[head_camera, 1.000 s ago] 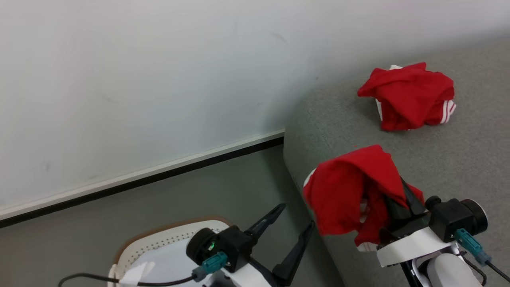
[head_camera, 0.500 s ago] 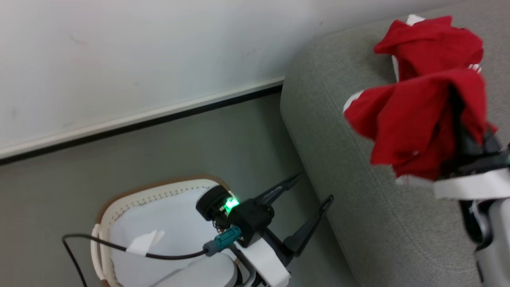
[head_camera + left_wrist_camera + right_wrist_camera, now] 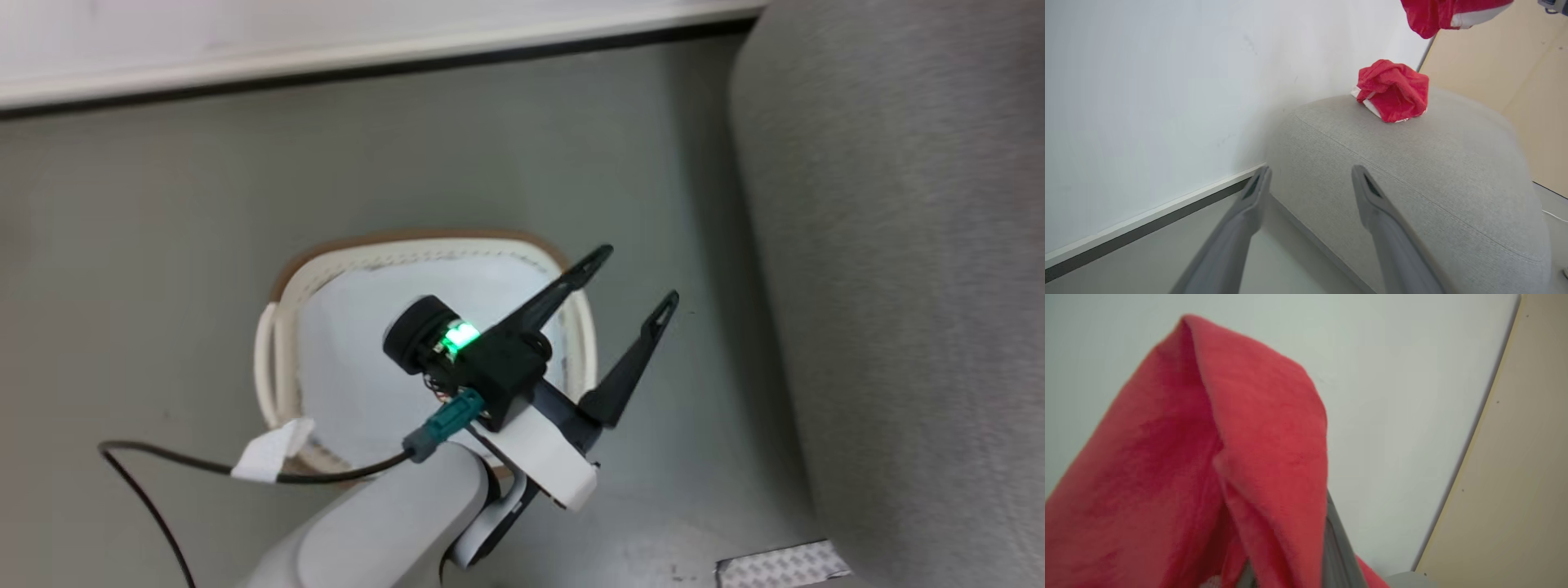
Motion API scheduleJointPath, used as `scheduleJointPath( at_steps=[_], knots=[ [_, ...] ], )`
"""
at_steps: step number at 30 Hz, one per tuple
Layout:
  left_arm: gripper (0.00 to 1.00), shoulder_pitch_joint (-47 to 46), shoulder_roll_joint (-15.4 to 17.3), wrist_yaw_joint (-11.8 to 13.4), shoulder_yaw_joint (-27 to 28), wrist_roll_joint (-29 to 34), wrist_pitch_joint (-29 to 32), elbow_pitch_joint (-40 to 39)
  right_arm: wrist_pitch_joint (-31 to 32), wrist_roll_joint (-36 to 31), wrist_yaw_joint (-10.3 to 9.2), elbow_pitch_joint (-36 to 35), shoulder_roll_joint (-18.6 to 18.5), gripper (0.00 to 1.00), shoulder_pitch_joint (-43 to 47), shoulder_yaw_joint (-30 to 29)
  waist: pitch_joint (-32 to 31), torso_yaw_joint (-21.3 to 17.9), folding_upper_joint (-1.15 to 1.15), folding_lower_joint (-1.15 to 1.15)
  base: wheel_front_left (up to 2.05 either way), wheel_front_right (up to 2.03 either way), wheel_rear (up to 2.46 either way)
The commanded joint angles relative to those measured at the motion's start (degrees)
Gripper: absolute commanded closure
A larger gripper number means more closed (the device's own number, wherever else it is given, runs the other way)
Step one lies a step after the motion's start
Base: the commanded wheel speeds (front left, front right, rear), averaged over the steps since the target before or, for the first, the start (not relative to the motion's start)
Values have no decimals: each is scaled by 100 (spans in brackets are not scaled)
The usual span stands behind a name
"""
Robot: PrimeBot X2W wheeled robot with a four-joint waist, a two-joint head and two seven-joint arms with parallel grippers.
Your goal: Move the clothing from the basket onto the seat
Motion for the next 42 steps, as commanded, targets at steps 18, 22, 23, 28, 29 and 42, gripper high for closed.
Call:
scheduleJointPath(
  at_steps=[18, 22, 23, 28, 29, 42],
  knots=[
    [0, 1122, -93, 102, 1350, 517, -8, -400, -338, -2980, -15, 1617, 826, 0, 340, -2817, 759, 808, 0, -2, 0, 0, 0],
    [0, 1324, -109, 33, 1705, 493, -9, -356, -349, -2878, -15, 1279, 1145, 0, 619, -2447, 396, 583, 0, -2, 0, 0, 0],
    [0, 1375, -112, 21, 1788, 499, -9, -337, -347, -2814, -15, 1188, 1216, 0, 753, -2357, 287, 534, 0, -2, 0, 0, 0],
    [0, 1806, -176, 13, 2276, 498, -9, -251, -348, -2399, -15, 517, 1559, 0, 1546, -1798, -379, 329, 0, -2, 0, 0, 0],
    [0, 1899, -183, 0, 2385, 525, -9, -259, -348, -2262, -15, 382, 1650, 0, 1745, -1681, -522, 301, 0, -2, 0, 0, 0],
    [0, 3449, -507, -261, 3700, 888, -8, -232, -348, -1035, -15, -1000, 2304, 0, 4131, -524, -2062, 610, 0, -2, 0, 0, 0]
  ],
)
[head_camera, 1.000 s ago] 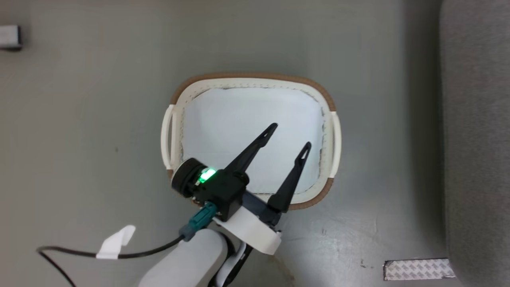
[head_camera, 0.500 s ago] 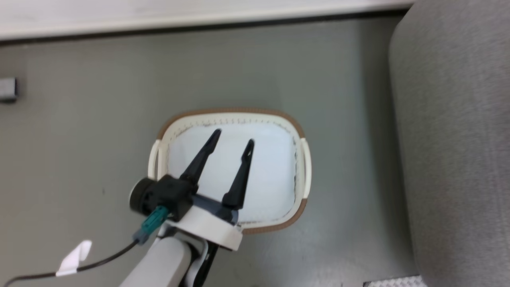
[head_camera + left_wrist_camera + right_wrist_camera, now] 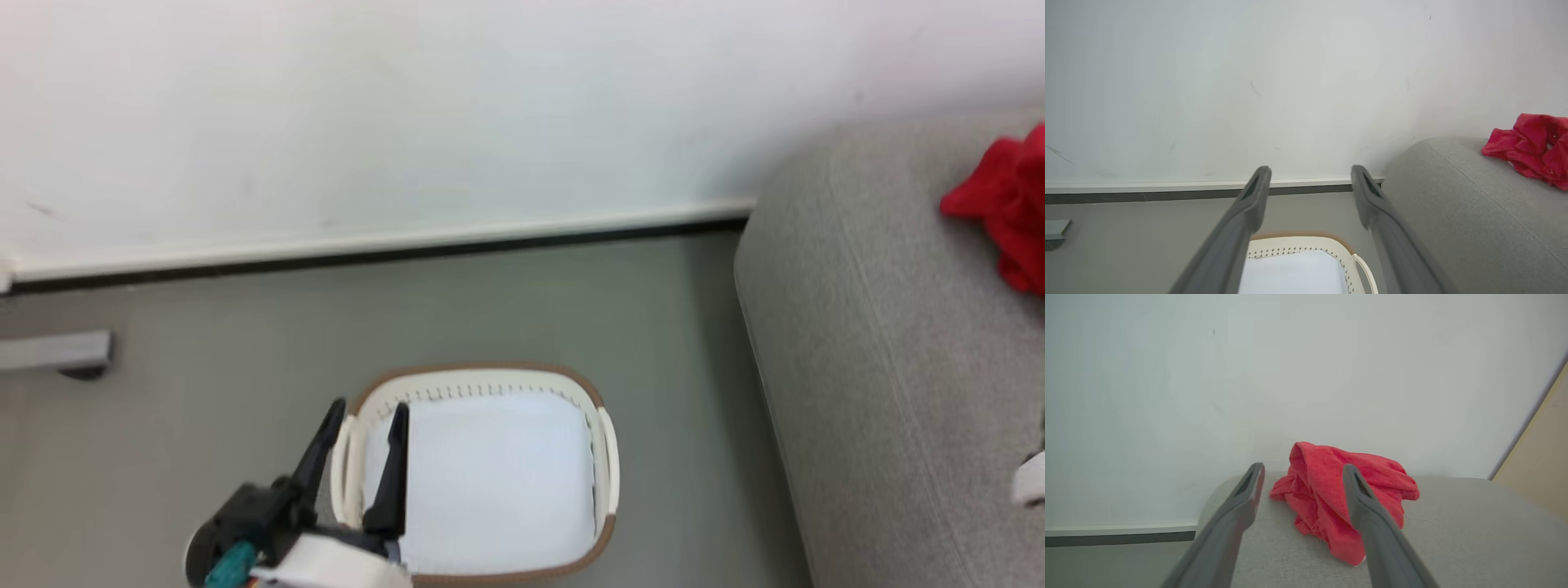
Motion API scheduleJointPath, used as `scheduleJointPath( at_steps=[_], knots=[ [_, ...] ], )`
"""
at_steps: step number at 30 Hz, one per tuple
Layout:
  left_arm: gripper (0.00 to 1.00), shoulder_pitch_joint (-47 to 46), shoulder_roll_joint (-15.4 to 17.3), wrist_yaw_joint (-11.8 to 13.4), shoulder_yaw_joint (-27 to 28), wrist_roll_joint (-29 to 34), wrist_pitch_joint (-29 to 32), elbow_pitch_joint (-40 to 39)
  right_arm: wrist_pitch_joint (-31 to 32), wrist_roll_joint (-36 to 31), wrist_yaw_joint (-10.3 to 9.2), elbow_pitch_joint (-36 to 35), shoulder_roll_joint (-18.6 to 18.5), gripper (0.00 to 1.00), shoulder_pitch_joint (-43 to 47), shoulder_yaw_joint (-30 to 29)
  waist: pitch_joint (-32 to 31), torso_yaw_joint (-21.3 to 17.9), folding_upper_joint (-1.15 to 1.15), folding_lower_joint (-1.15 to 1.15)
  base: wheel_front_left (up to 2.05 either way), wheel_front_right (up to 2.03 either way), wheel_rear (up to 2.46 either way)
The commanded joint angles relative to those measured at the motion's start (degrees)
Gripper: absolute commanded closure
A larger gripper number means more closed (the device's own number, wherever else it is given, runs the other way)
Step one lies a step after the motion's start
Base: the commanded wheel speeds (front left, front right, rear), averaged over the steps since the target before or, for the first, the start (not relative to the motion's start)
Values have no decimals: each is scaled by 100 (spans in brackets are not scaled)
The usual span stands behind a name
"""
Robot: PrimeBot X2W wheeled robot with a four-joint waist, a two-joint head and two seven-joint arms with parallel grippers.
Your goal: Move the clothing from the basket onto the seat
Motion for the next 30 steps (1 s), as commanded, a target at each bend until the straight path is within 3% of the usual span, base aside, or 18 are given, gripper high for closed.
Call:
scheduleJointPath(
  at_steps=[1, 5, 8, 13, 20, 30],
  knots=[
    [0, 200, -35, -51, 107, 104, -2, 32, -16, 182, -15, -91, 57, 0, 250, 123, -531, 239, 0, 2, 0, 0, 0],
    [0, 634, -133, -298, 461, 249, -2, 143, -16, 662, -15, -441, 196, 0, 1074, 731, -998, 492, 0, 2, 0, 0, 0],
    [0, 982, -177, -696, 796, 364, -2, 224, -9, 1000, -15, -650, 279, 0, 1747, 1180, -1274, 638, 0, 2, 0, 0, 0],
    [0, 1239, -209, -933, 1155, 504, -3, 358, -9, 1445, -15, -527, 273, 0, 2179, 1753, -1450, 667, 0, 2, 0, 0, 0],
    [0, 1506, -307, -1096, 1664, 640, -2, 591, -9, 1738, -15, -189, 267, 0, 2440, 2488, -1627, 652, 0, 2, 0, 0, 0],
    [0, 1548, -405, -1142, 1839, 724, -2, 669, -9, 1666, -15, -79, 272, 0, 2364, 2482, -1644, 597, 0, 2, 0, 0, 0]
  ],
)
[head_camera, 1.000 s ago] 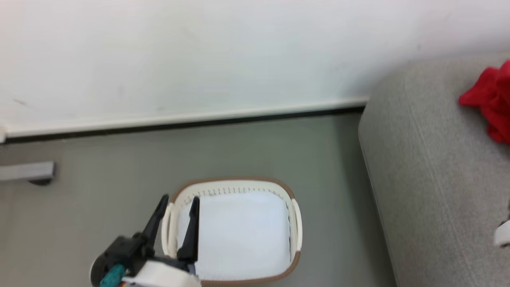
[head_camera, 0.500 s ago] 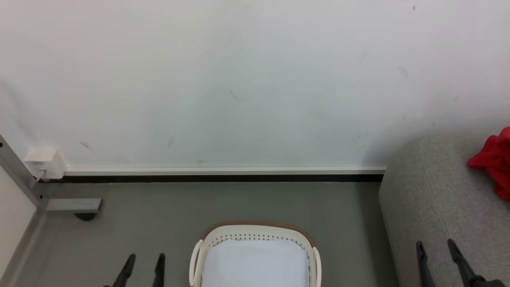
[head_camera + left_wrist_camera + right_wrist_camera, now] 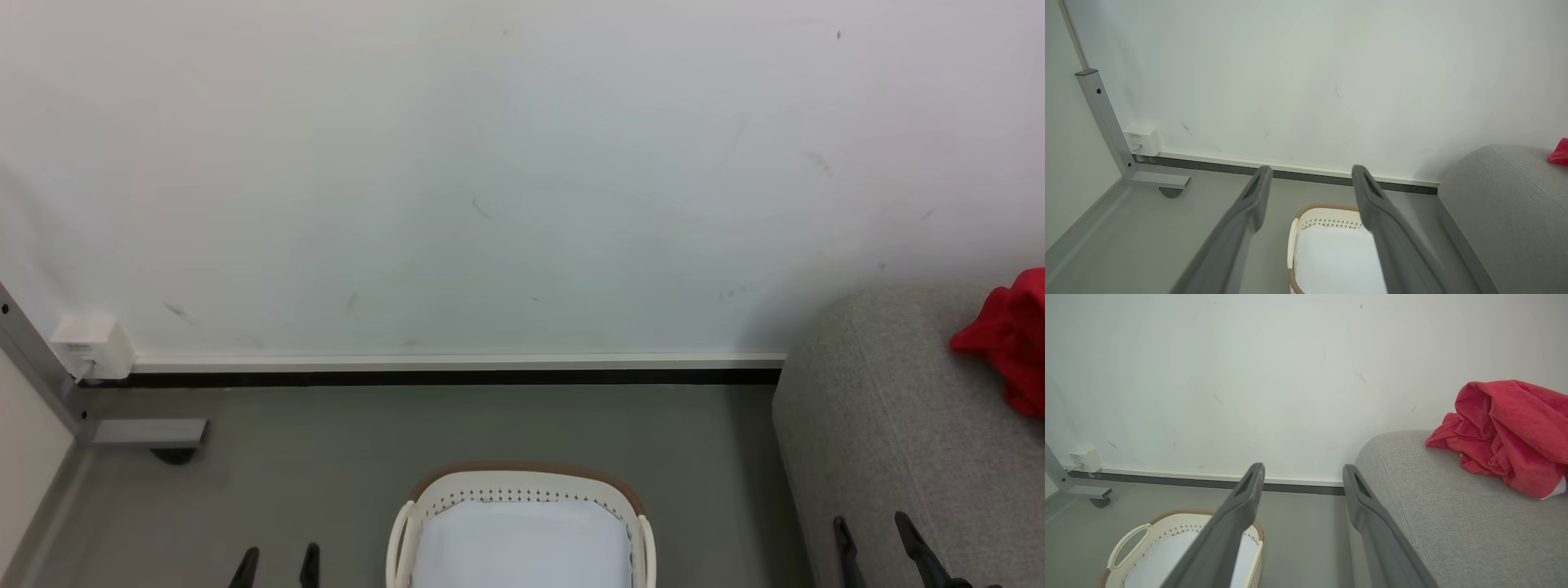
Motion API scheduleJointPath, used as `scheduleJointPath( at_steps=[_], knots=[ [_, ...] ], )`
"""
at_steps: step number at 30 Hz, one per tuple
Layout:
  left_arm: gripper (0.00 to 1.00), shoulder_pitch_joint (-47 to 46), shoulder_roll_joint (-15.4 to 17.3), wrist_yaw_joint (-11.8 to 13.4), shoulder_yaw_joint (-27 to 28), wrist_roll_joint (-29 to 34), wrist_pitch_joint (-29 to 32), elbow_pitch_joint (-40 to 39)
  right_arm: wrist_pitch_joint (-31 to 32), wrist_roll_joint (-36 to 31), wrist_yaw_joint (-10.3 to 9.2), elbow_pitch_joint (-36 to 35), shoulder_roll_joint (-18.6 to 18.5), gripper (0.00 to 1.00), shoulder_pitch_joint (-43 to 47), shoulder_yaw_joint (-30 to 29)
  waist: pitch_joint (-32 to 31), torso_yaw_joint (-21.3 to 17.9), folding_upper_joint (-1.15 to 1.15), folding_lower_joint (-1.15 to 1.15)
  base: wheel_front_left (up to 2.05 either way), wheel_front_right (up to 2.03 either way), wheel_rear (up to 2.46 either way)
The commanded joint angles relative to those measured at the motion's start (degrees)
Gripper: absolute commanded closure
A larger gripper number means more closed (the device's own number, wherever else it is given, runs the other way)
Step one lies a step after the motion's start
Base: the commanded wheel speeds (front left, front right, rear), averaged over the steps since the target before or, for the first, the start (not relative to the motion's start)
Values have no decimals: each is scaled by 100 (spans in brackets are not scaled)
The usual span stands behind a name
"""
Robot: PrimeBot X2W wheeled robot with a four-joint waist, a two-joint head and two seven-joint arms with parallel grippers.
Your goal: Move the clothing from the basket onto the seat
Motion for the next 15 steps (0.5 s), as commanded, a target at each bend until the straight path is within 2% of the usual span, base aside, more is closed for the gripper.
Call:
scheduleJointPath(
  at_steps=[1, 15],
  knots=[
    [0, 15, 9, -9, -34, 6, -1, 16, 0, -60, -15, 15, -17, 0, -20, -26, 13, -18, 0, 1, 0, 0, 0],
    [0, -51, -7, -12, -104, -152, -2, -1, 0, -97, -15, 96, -17, 0, -131, -76, 44, -106, 0, 1, 0, 0, 0]
  ],
)
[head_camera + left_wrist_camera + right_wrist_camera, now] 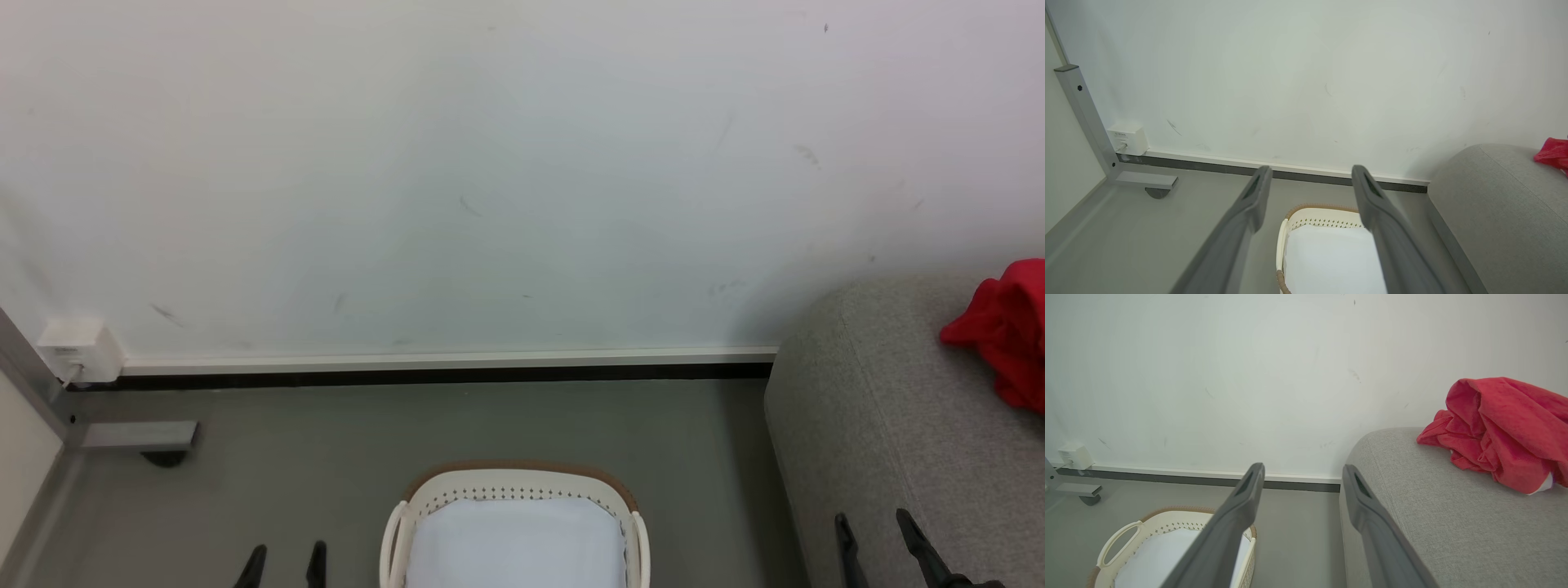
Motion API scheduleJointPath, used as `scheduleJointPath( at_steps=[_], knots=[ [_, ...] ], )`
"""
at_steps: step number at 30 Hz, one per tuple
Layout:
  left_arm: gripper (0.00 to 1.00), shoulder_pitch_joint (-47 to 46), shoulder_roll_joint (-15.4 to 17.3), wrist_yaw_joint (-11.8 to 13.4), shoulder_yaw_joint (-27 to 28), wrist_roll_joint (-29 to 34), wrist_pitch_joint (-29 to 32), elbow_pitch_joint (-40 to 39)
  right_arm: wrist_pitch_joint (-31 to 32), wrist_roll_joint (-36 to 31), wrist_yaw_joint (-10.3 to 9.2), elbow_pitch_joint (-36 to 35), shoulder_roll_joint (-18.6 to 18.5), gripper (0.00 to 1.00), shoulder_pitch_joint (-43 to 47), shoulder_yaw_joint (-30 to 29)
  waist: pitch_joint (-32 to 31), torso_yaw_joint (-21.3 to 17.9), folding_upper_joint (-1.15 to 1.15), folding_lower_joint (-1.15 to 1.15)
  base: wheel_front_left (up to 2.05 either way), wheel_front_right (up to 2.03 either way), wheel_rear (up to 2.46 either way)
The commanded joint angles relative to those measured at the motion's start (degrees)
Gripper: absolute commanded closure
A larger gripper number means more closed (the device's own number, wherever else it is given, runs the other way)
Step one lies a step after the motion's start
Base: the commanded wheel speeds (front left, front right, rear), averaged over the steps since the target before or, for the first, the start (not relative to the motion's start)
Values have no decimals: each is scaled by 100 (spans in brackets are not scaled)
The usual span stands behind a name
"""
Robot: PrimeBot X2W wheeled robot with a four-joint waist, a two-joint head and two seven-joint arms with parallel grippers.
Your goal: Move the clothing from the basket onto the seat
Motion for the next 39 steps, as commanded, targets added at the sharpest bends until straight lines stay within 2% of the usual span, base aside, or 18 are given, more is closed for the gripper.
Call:
scheduleJointPath(
  at_steps=[1, 10, 11, 16, 39],
  knots=[
    [0, -27, 0, -11, 9, -62, -1, 8, 0, -14, -15, 8, -17, 0, -77, -27, -2, -3, 0, 0, 0, 0, 0],
    [0, -34, 0, -11, -18, -13, -1, -17, 0, -64, -15, -9, -16, 0, -89, 30, 1, 23, 0, 0, 0, 0, 0],
    [100, -5, -24, 0, -38, -17, 1, -10, 1, -54, 0, 2, 0, 100, -57, 29, 1, 20, 0, 0, 0, 0, 0],
    [100, 69, -61, 2, -64, -120, 33, 202, 47, 50, 0, 217, 53, 100, 38, 8, 5, 18, 0, 1, 0, 0, 0],
    [100, -343, -90, -2, 146, -2430, 656, 167, 658, 2520, -3, 0, 29, 100, -219, -156, 74, 9, 0, 1, 0, 0, 0]
  ],
)
